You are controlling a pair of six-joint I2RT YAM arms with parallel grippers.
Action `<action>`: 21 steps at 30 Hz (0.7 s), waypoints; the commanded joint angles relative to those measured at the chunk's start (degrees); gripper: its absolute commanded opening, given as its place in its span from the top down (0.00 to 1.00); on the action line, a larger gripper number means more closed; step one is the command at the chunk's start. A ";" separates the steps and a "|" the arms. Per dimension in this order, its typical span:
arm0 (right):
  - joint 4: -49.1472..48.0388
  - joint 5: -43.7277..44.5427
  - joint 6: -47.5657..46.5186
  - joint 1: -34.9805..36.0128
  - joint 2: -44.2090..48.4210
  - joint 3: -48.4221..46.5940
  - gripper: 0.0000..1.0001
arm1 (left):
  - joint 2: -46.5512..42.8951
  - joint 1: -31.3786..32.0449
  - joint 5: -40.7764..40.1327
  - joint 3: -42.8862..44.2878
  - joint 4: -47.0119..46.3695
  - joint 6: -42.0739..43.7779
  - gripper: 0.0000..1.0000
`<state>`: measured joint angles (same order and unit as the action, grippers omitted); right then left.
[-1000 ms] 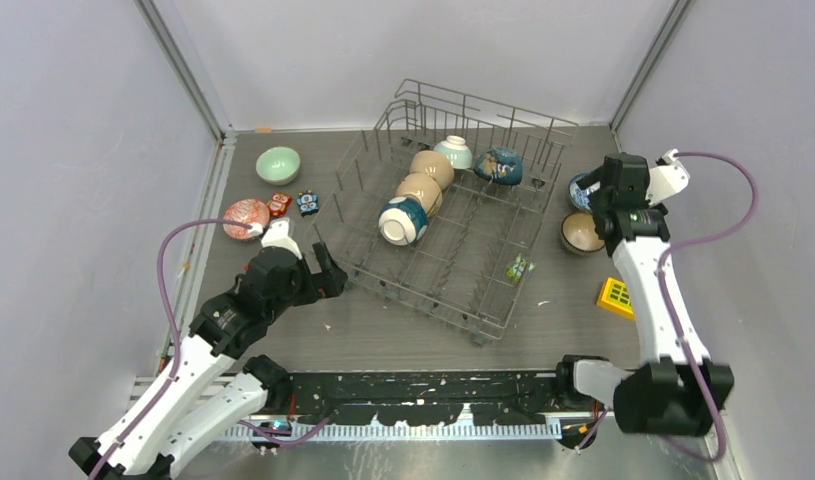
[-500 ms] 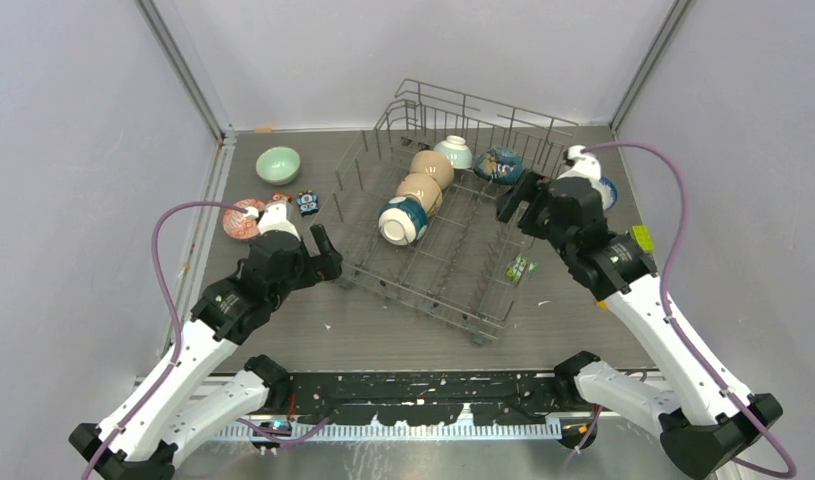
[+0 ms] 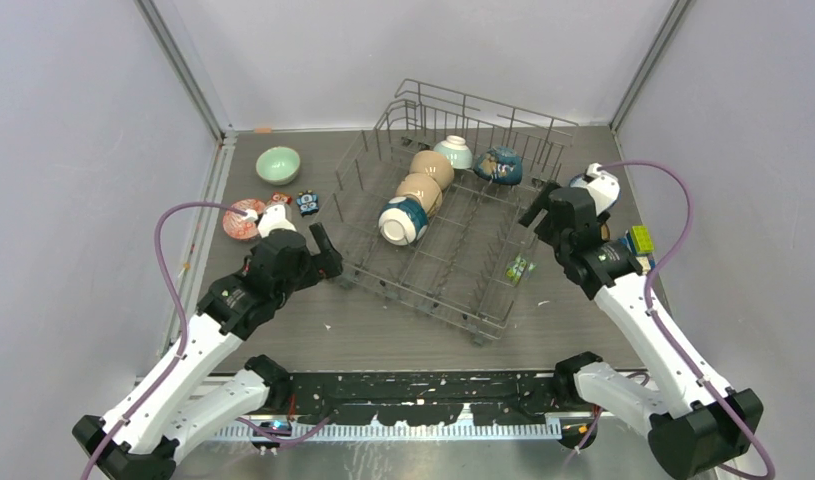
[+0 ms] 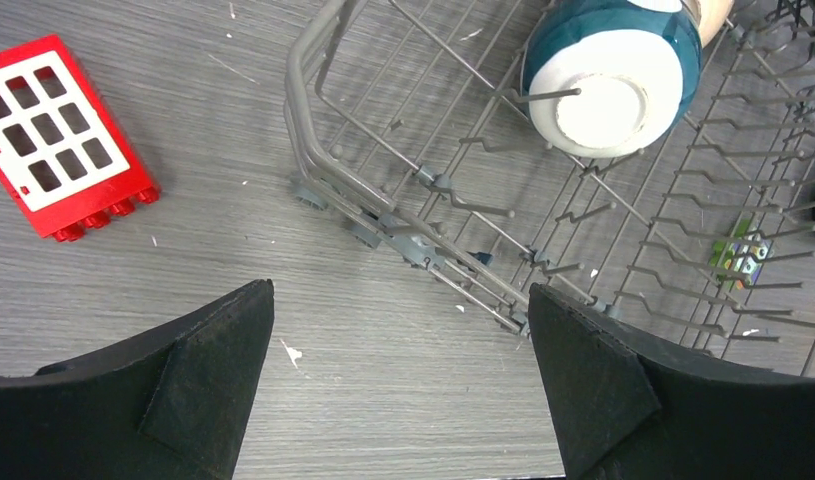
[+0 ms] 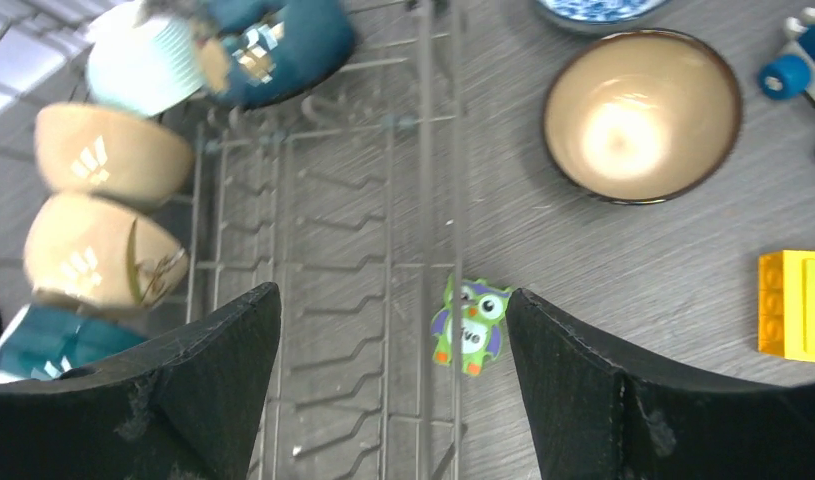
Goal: Unload the bowls from the dish rack
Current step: Adjust the dish rack at the center of the board.
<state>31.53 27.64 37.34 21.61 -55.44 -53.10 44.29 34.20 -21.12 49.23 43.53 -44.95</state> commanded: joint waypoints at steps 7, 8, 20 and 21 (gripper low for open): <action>-4.00 -1.83 2.72 -6.04 -2.09 2.62 0.20 | 6.02 -0.19 1.04 -0.35 -5.16 -3.26 0.06; -4.13 -2.07 2.78 -6.03 -2.97 2.41 0.21 | 6.90 -0.18 1.57 -0.36 -5.67 -3.87 0.07; -5.85 -7.98 6.56 -6.01 -6.73 3.00 0.52 | 12.56 -0.18 2.00 -0.45 -8.30 -6.46 0.17; -5.63 -8.57 6.78 -5.97 -6.30 3.22 0.55 | 12.98 -0.19 1.91 -0.39 -8.34 -6.59 0.17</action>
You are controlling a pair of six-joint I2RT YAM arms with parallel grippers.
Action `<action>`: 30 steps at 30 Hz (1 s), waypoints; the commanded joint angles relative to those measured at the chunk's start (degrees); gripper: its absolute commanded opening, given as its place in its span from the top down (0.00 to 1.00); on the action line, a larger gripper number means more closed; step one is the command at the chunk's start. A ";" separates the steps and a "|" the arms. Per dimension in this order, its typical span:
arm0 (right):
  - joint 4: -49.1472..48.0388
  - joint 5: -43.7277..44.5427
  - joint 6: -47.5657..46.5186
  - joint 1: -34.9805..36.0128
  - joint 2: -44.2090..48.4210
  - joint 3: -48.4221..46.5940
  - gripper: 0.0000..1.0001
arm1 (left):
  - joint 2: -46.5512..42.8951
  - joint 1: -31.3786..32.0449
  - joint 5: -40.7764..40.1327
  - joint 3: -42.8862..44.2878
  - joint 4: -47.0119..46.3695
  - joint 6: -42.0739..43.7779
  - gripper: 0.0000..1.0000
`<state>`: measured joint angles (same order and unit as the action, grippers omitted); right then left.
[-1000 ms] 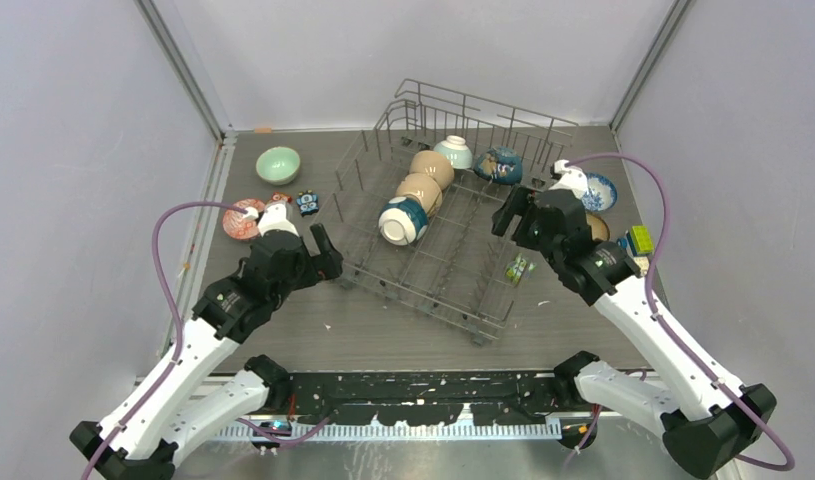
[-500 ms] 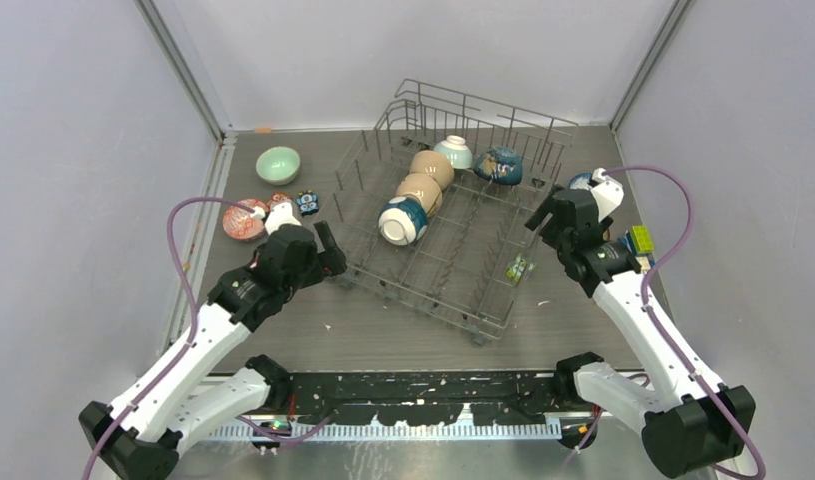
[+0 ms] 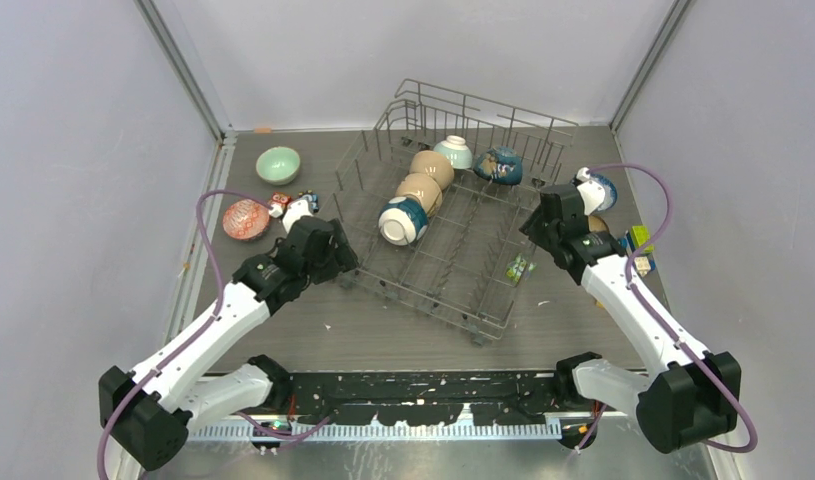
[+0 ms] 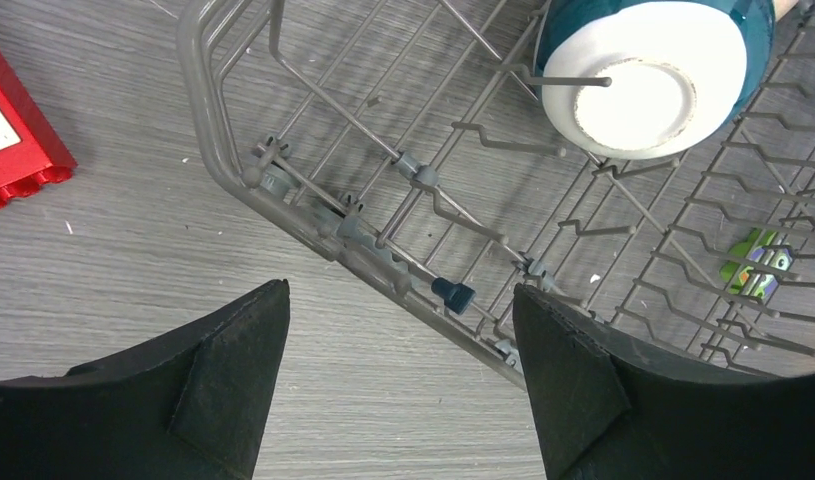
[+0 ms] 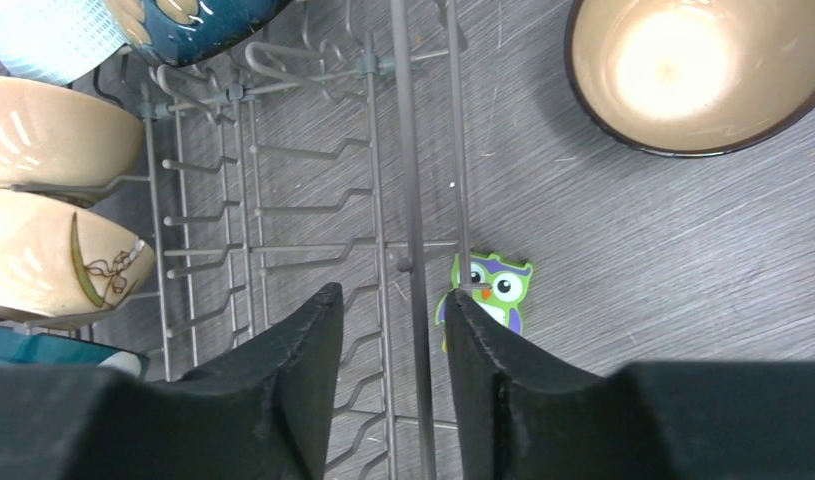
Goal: Unload the bowls from the dish rack
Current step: Adjust the dish rack at the center of the board.
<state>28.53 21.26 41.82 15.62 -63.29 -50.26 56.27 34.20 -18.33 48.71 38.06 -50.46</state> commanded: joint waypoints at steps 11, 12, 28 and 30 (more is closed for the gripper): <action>1.84 -5.54 3.02 0.03 5.77 0.57 0.75 | 6.12 -0.20 -1.21 2.19 -4.50 -1.75 0.41; 2.21 -5.89 3.03 -0.01 6.13 0.52 0.76 | 6.56 -0.18 -1.45 2.44 -4.57 -1.75 0.43; 4.93 -12.92 5.90 0.06 10.86 2.95 0.91 | 12.76 -0.79 -3.03 10.39 -3.43 5.71 0.91; 5.03 -13.75 6.52 0.14 11.27 2.93 0.93 | 13.50 -0.89 -3.08 11.22 -3.21 6.13 0.98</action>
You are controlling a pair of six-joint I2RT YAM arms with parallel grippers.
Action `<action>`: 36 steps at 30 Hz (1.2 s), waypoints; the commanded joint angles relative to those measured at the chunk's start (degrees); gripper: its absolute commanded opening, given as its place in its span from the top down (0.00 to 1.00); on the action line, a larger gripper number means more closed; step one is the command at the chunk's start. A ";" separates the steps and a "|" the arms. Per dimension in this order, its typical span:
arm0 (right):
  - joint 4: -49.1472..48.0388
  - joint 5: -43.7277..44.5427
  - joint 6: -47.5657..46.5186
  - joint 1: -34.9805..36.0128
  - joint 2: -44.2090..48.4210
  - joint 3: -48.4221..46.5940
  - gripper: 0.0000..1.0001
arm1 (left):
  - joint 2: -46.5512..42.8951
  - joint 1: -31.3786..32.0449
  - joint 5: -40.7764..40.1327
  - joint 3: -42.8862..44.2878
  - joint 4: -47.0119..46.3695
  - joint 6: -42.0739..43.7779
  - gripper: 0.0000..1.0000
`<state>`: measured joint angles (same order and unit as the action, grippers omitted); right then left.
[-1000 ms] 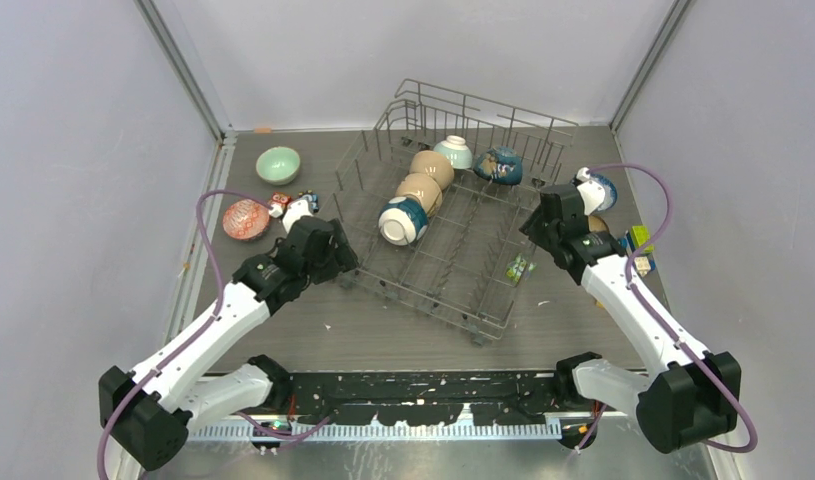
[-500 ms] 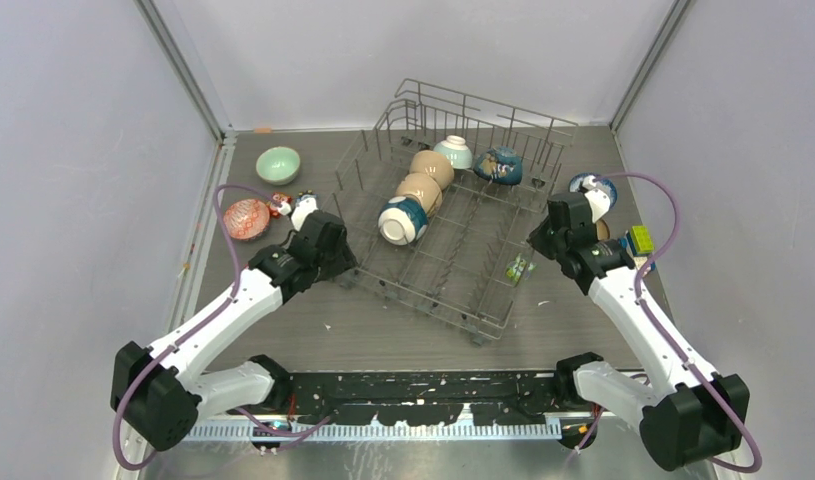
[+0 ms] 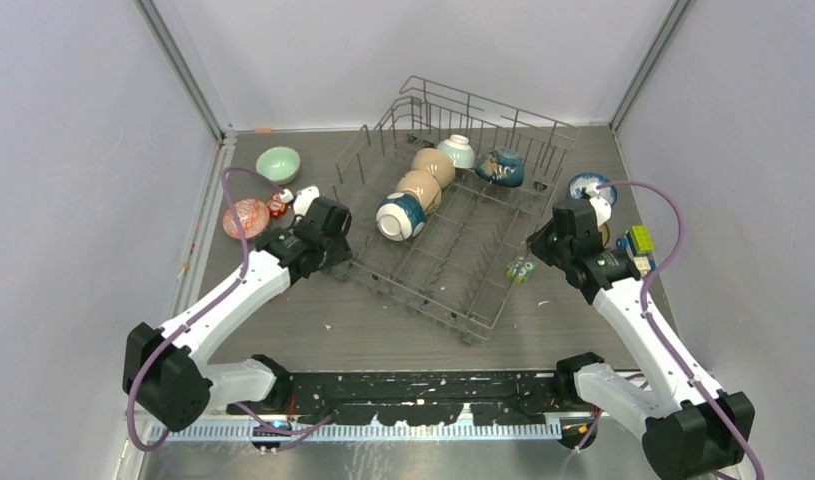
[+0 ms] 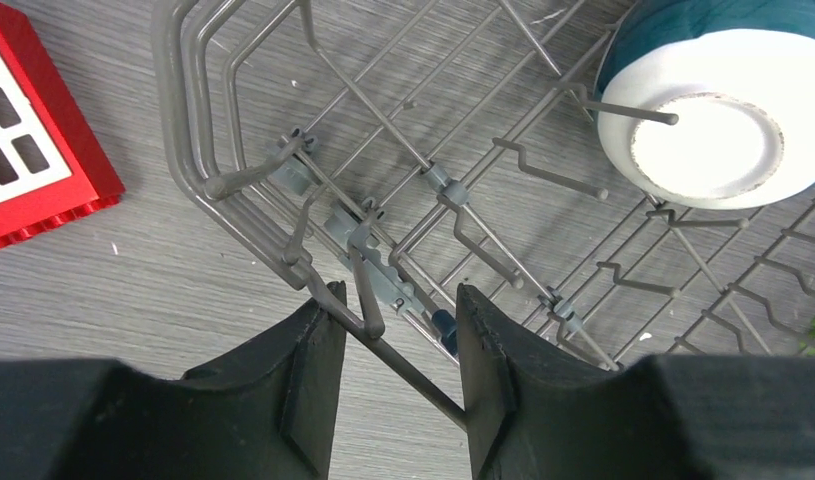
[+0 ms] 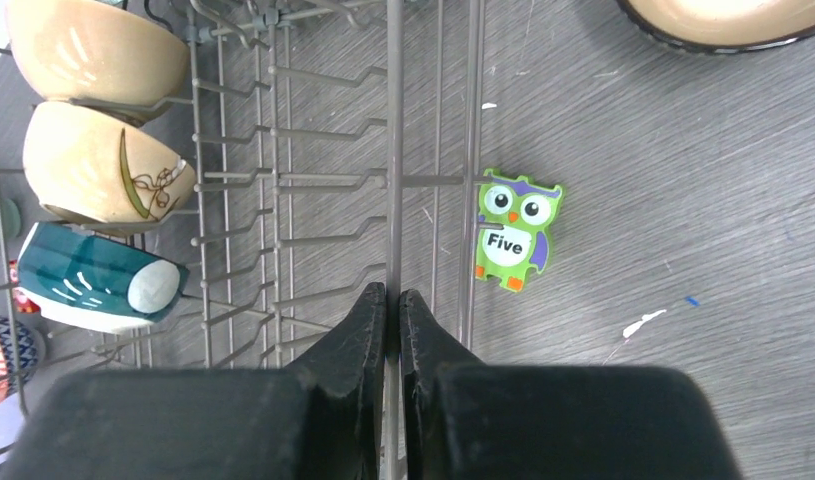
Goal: Unload the bowls from the dish rack
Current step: Adjust the dish rack at the center of the board.
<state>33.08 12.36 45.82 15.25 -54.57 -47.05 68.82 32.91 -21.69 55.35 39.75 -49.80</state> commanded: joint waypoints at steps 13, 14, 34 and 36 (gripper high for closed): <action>1.18 -7.52 4.51 4.68 2.20 -2.72 0.97 | 7.40 -3.15 1.00 8.18 -6.43 7.29 1.00; 0.93 -7.53 4.72 5.30 2.00 -2.82 0.97 | 8.09 -3.67 1.36 8.59 -6.37 7.45 1.00; -2.68 -6.09 11.29 16.36 0.92 -1.52 0.98 | 19.62 -9.58 9.00 17.63 -8.54 13.47 1.00; -2.93 -5.63 11.57 17.53 0.76 -1.47 0.98 | 20.41 -10.01 8.93 18.36 -8.13 13.57 1.00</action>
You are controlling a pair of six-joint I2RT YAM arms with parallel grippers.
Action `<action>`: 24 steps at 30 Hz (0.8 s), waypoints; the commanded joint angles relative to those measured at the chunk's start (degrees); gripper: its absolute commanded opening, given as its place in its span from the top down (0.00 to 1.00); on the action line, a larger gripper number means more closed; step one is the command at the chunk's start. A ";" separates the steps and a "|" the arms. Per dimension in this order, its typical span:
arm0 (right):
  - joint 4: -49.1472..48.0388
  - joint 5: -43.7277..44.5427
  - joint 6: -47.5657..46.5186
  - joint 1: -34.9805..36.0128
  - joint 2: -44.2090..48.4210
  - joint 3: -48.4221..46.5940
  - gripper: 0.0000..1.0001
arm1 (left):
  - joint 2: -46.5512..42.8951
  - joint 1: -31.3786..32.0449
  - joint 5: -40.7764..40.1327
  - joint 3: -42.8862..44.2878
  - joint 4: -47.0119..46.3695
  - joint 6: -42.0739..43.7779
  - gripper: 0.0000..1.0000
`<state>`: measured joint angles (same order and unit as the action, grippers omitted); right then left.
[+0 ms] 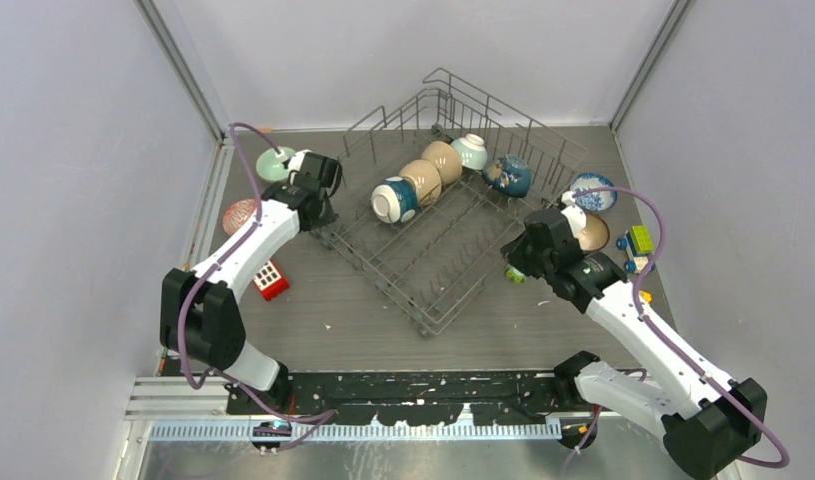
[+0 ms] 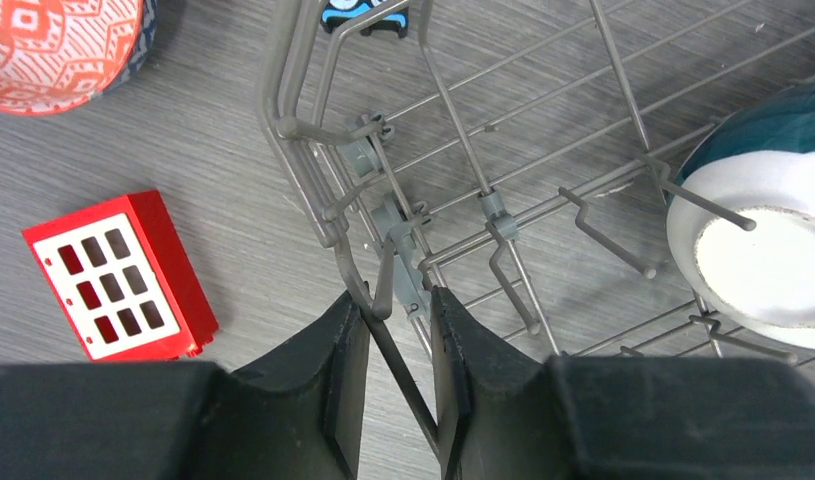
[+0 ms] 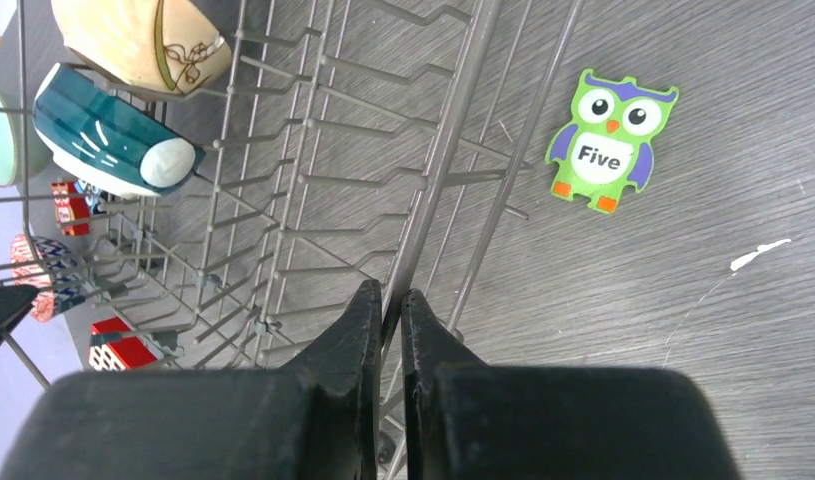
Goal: Unload the bowls from the dish rack
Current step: Adjust the dish rack at the center of the board.
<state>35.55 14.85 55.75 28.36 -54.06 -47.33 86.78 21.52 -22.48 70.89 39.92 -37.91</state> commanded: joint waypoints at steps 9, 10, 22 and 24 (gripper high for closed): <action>2.04 -6.00 -9.77 4.71 -0.14 -7.82 0.51 | -3.07 1.07 9.43 -0.34 -4.93 -0.14 0.51; 3.76 -5.37 -11.43 4.77 -0.72 -9.45 0.44 | -4.31 1.07 9.39 -1.19 -4.59 -0.84 0.42; 15.16 3.51 -30.45 4.32 -4.51 -26.74 0.21 | -24.05 3.99 9.23 -14.35 2.01 -20.99 0.23; 15.65 6.56 -33.20 4.19 -6.93 -30.50 0.21 | -26.99 7.33 6.89 -16.95 1.85 -26.82 0.23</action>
<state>49.63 14.94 31.51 32.88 -58.11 -70.48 64.40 24.32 -13.82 58.63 40.10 -51.35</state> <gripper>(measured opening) 0.786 0.771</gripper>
